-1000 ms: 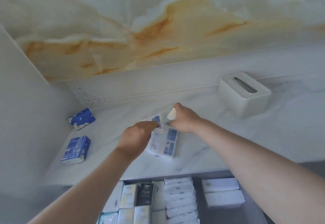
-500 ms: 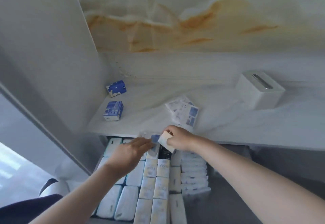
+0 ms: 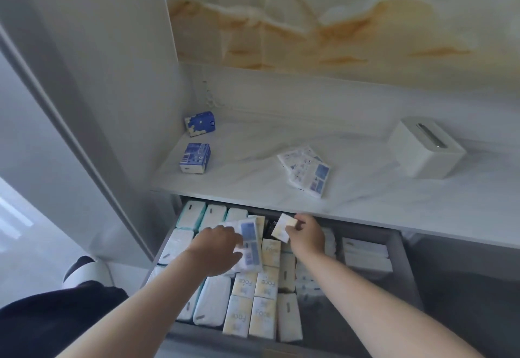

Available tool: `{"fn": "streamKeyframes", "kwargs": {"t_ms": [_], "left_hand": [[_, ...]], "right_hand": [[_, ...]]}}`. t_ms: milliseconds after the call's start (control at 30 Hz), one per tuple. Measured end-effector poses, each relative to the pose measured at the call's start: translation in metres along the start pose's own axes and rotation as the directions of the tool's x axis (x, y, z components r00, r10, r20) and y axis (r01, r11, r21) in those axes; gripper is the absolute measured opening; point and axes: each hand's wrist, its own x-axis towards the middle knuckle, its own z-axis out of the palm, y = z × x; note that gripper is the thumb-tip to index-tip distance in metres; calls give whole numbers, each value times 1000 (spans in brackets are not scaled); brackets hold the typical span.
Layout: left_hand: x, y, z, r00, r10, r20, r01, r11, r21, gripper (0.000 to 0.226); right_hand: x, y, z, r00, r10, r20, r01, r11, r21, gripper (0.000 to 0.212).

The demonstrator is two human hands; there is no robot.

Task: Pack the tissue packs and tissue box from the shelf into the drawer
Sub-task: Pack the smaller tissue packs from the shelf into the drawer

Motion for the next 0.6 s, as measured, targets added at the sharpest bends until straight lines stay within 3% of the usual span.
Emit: {"fn": "streamKeyframes", "kwargs": {"t_ms": [167,333,500,600], "left_hand": [[14,-1,9,988,-123,-97,116,990,-82,52],[27,-4,19,974,-227,11,225,958,-180,70],[37,-11,20,962,-260,85,273,923,-271,83],[39,-8,16,952,-299,59,303,911,-279,81]], "right_hand": [[10,2,10,994,-7,111,16,997,-82,46],[17,0,23,939,24,343,70,963,-260,57],[15,-4,25,975,90,204,-56,984,-168,47],[7,-10,28,969,83,233,-22,967,-254,40]]}}
